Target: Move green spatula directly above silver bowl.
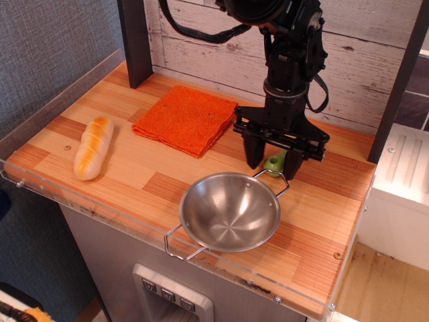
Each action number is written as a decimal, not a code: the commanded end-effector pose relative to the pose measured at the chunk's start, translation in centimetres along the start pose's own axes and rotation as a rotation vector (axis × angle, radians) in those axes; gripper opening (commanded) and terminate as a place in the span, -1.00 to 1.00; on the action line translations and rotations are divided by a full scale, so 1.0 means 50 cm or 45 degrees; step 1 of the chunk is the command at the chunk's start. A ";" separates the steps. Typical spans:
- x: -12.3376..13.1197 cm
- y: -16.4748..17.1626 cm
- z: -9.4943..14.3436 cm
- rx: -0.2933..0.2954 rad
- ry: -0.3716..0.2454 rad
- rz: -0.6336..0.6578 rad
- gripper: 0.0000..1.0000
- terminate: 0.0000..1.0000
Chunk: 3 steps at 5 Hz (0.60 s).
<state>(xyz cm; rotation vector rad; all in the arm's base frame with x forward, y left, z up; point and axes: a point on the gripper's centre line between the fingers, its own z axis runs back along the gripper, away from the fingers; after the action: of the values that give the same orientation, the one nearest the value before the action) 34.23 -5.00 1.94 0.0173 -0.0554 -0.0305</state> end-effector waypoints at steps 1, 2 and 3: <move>0.004 0.103 0.137 0.040 -0.156 0.057 1.00 -1.00; 0.004 0.179 0.187 -0.051 -0.184 0.009 1.00 -1.00; -0.003 0.222 0.201 -0.120 -0.133 -0.054 1.00 -1.00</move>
<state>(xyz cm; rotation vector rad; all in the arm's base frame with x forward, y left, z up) 33.86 5.26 10.73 -0.0959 -0.1029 -0.0752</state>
